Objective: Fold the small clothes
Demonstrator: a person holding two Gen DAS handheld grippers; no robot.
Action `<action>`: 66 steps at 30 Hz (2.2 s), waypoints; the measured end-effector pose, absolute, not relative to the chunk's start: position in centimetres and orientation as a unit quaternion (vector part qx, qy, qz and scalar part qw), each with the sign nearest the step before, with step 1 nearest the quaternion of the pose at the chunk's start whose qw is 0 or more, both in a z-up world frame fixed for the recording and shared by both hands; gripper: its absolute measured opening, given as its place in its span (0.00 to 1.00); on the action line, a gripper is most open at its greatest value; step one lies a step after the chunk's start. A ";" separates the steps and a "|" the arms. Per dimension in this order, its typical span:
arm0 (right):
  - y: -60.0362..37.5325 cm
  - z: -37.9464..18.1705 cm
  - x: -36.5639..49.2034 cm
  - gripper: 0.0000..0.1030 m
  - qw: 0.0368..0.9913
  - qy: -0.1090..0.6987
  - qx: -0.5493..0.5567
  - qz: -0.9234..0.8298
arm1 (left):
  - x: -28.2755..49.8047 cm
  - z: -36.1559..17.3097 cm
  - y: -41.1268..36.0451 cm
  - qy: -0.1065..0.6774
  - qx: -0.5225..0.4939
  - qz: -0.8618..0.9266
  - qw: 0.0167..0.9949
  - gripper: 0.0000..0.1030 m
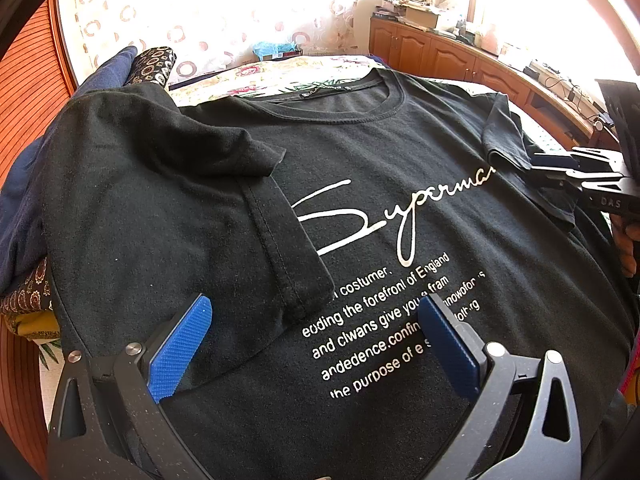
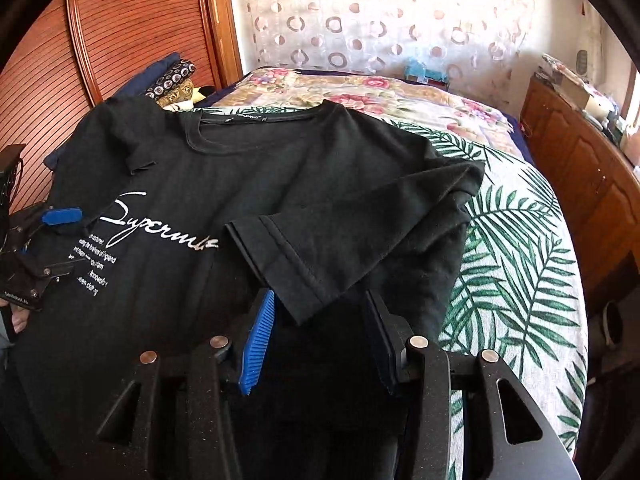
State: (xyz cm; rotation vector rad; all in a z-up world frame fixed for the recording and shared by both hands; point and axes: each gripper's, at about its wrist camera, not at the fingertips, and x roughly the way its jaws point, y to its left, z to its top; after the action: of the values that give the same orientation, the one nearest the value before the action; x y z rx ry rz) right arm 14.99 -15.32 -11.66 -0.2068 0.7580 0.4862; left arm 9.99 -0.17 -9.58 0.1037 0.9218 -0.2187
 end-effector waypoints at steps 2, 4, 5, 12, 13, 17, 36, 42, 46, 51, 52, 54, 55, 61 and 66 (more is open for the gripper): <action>-14.7 -11.4 15.0 0.16 0.894 0.360 -0.111 0.241 | 10.0 -9.6 -0.2 0.444 0.050 -0.105 0.889 1.00; -14.0 -10.9 14.9 0.06 0.898 0.345 -0.127 0.242 | 10.0 -9.6 -0.2 0.444 0.050 -0.105 0.889 1.00; -13.7 -10.4 14.8 0.05 0.899 0.340 -0.129 0.245 | 10.0 -9.5 -0.1 0.444 0.050 -0.105 0.889 1.00; -11.3 -7.5 16.5 0.05 0.905 0.300 -0.136 0.268 | 9.9 -9.5 -0.1 0.444 0.050 -0.105 0.889 1.00; -10.6 -7.4 17.0 0.05 0.905 0.295 -0.139 0.273 | 10.0 -9.6 -0.1 0.444 0.050 -0.105 0.889 1.00; -8.9 -8.1 19.4 0.13 0.904 0.302 -0.128 0.273 | 9.9 -9.5 -0.1 0.443 0.050 -0.105 0.889 1.00; -15.3 -11.3 21.3 0.60 0.923 0.322 -0.104 0.185 | 9.2 -6.1 2.8 0.390 0.025 -0.077 0.917 1.00; -15.0 -13.6 25.2 0.60 0.912 0.360 -0.071 0.182 | 9.8 -3.1 5.3 0.358 0.014 -0.061 0.932 1.00; -14.5 -14.3 27.6 0.60 0.909 0.370 -0.065 0.182 | 11.2 -1.9 7.1 0.346 0.014 -0.036 0.937 1.00; -13.9 -14.1 29.0 0.60 0.912 0.359 -0.078 0.182 | 13.1 -1.4 9.8 0.342 0.001 -0.013 0.939 1.00; -13.7 -14.2 29.1 0.60 0.912 0.359 -0.078 0.182 | 13.4 -1.4 10.1 0.343 -0.001 -0.012 0.939 0.99; -14.3 -14.0 28.3 0.60 0.912 0.359 -0.078 0.182 | 14.1 -1.4 10.7 0.343 -0.003 -0.013 0.939 0.97; -14.3 -14.0 28.3 0.60 0.912 0.359 -0.080 0.181 | 14.6 -1.4 11.0 0.345 -0.004 -0.012 0.939 0.93; -15.2 -13.6 27.9 0.60 0.913 0.358 -0.082 0.180 | 16.6 -1.3 12.9 0.354 -0.020 -0.015 0.935 0.66; -15.2 -13.6 27.9 0.60 0.913 0.358 -0.082 0.180 | 17.7 -1.4 13.9 0.364 -0.030 -0.017 0.931 0.59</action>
State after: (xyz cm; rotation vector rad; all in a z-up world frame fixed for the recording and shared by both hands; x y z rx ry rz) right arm 27.88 -15.21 -13.62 -0.1682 0.7371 0.3714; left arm 17.68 13.92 -1.45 -0.0607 0.7454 -0.0346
